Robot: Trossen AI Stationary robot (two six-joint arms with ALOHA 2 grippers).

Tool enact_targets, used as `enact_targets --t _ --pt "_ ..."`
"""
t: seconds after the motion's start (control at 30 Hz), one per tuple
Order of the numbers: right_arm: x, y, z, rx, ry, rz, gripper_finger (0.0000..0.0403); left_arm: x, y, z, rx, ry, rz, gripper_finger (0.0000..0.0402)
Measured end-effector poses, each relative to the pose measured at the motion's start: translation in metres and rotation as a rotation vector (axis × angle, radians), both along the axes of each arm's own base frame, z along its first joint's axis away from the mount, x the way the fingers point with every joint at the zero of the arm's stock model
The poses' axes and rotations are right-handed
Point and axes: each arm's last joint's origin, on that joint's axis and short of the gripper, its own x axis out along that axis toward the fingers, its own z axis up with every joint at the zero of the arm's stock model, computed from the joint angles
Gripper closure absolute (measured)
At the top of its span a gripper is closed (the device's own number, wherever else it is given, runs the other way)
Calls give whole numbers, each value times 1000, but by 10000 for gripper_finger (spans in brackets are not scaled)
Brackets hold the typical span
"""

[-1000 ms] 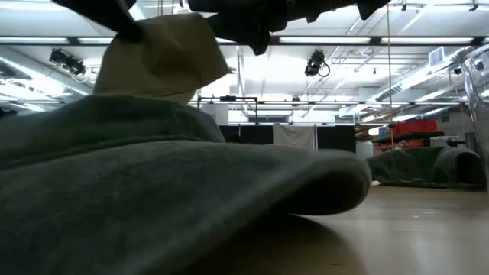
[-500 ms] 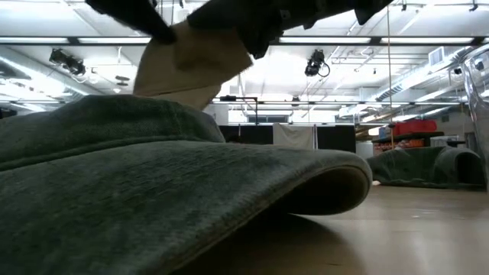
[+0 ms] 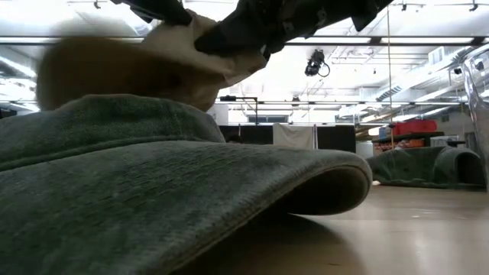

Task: Pick & Place hat
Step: Put the bottom gray cap into the transparent bin

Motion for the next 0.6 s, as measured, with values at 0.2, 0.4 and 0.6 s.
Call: enact_targets --t 0.2,0.4,0.6 --pt "-1 5 0 2 4 8 383 -1 1 -1 13 18 3 349" --pt "-7 14 -1 -45 32 -18 394 -1 2 -2 -6 22 21 295" --pt "-31 25 19 -108 134 -72 394 -2 3 -2 0 7 72 261"
